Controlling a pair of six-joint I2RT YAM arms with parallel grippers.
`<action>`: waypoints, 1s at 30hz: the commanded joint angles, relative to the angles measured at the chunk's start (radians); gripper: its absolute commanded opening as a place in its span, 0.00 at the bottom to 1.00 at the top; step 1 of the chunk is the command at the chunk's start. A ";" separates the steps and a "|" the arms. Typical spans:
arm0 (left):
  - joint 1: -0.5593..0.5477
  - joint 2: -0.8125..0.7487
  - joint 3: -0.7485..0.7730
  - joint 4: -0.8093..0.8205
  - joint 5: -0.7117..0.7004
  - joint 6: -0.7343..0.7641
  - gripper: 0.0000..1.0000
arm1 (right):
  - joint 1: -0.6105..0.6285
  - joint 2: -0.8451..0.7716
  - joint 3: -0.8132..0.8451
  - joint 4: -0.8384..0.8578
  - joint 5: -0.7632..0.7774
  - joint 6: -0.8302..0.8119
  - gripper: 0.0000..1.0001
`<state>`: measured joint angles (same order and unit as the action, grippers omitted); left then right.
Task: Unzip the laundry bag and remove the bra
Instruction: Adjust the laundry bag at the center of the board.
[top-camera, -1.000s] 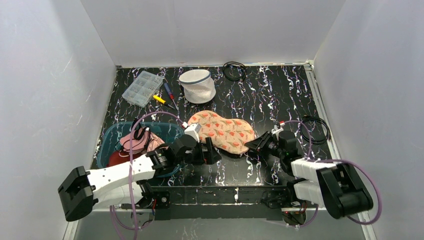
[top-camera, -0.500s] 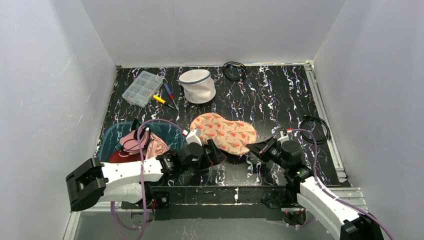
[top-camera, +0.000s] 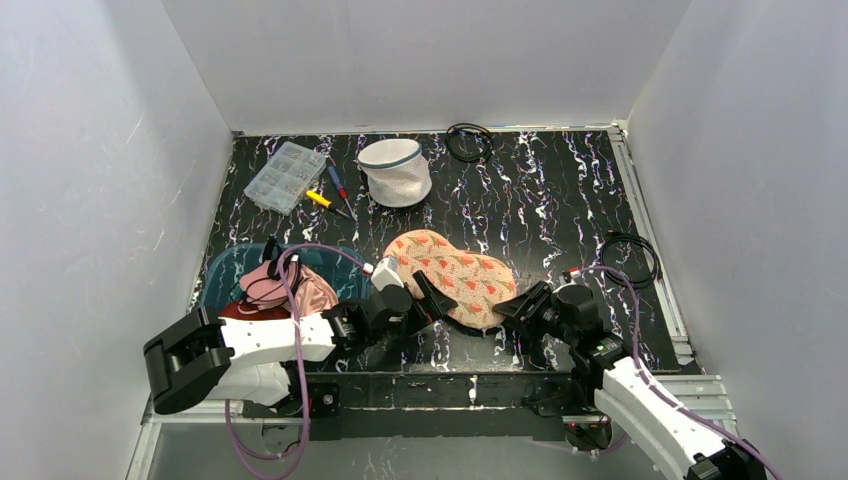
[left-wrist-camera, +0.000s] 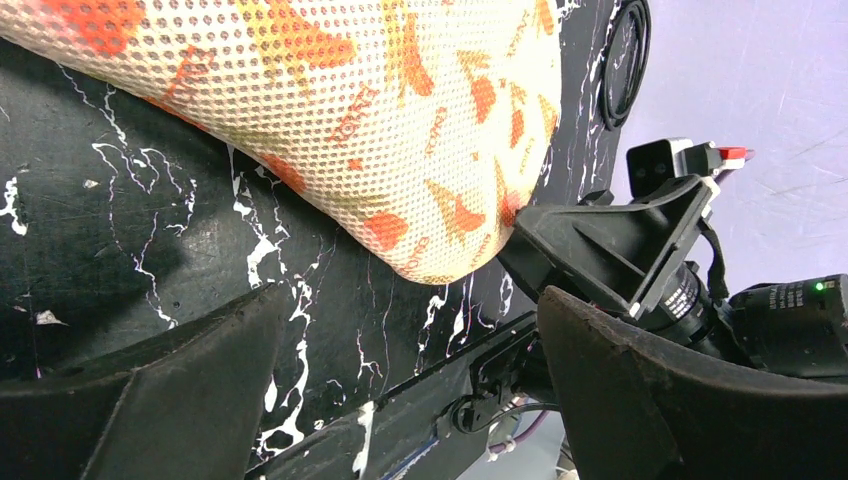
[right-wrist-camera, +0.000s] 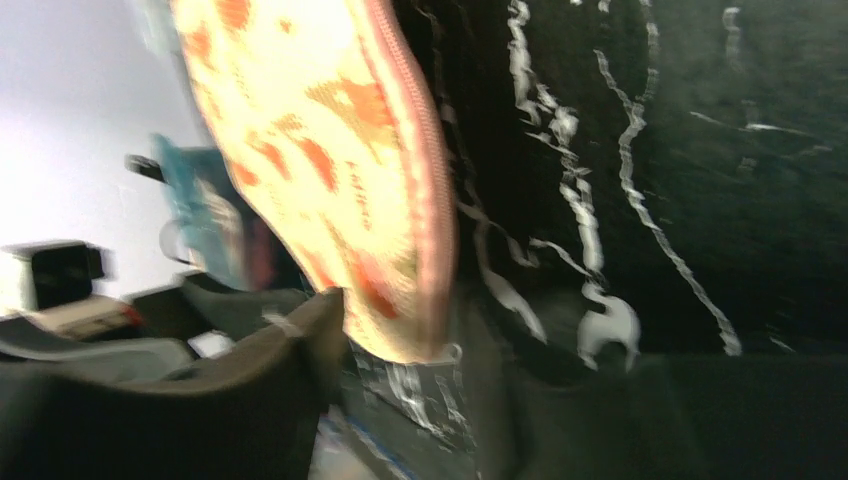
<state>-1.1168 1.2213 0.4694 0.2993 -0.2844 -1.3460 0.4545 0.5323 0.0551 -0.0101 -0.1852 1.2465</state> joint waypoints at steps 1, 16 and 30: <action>-0.005 0.002 -0.013 -0.001 -0.035 0.014 0.95 | 0.007 -0.024 0.126 -0.277 0.041 -0.197 0.67; -0.014 -0.142 -0.127 -0.060 -0.032 0.000 0.95 | 0.007 0.123 0.029 0.138 -0.026 -0.223 0.80; -0.017 -0.246 -0.081 -0.169 -0.010 0.069 0.95 | 0.007 0.264 0.042 0.396 -0.148 -0.101 0.27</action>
<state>-1.1297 1.0252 0.3527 0.2066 -0.2726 -1.3209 0.4587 0.8501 0.0711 0.3023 -0.2955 1.0790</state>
